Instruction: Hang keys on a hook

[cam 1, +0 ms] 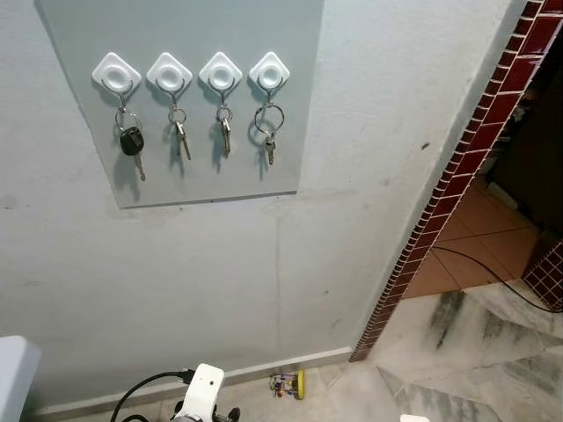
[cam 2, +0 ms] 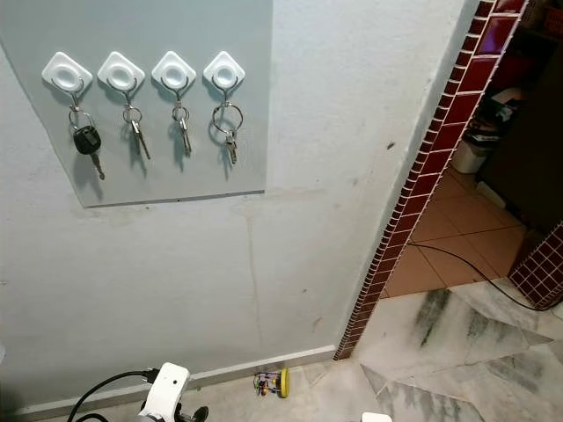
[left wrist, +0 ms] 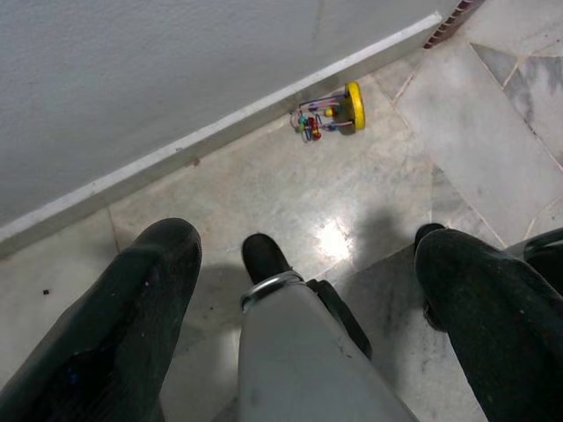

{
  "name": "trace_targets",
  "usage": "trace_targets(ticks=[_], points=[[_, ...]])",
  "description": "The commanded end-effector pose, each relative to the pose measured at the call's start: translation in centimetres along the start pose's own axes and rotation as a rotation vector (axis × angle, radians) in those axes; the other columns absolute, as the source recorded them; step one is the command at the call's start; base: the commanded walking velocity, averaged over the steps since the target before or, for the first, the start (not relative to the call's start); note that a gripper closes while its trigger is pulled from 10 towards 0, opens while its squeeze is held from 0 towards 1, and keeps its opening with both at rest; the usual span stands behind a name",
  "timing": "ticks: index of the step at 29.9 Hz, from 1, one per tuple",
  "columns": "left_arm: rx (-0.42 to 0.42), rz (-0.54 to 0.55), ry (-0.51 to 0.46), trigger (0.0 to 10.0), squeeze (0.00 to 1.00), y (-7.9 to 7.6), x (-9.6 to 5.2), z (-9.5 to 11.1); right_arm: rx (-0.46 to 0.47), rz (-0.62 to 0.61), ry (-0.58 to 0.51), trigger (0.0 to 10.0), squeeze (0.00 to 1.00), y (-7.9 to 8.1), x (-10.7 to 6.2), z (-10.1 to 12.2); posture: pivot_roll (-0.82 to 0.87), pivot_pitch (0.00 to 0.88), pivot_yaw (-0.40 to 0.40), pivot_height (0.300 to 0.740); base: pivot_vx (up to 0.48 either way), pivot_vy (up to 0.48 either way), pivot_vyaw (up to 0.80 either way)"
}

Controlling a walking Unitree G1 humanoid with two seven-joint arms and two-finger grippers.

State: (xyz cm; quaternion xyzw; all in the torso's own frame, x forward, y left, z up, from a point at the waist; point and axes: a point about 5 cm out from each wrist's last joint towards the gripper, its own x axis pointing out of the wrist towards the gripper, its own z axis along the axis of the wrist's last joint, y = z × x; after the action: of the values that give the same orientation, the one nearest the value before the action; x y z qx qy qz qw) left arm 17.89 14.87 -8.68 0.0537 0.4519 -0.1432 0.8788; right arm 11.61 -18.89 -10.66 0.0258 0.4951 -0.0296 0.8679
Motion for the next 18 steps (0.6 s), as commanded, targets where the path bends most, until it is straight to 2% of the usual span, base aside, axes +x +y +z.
trace_targets(ticks=[1,9,18], points=[[0.013,0.008,0.014,10.0,0.00,0.03,-0.08,-0.40,-0.010,0.000,0.053,10.0,0.00,0.22,-0.24,-1.29,-0.01,0.000,-0.008,0.740,0.000,0.000,0.00],[0.022,0.009,0.004,10.0,0.00,0.24,-0.02,0.05,-0.018,-0.005,0.067,10.0,0.00,0.03,-0.36,-1.66,-0.01,0.000,-0.007,0.740,0.000,0.000,0.00],[0.014,0.015,0.007,10.0,0.00,0.44,0.02,0.28,-0.014,-0.007,0.083,10.0,0.00,-0.01,-0.50,-2.16,-0.02,0.000,-0.006,0.740,0.000,-0.396,0.00]])
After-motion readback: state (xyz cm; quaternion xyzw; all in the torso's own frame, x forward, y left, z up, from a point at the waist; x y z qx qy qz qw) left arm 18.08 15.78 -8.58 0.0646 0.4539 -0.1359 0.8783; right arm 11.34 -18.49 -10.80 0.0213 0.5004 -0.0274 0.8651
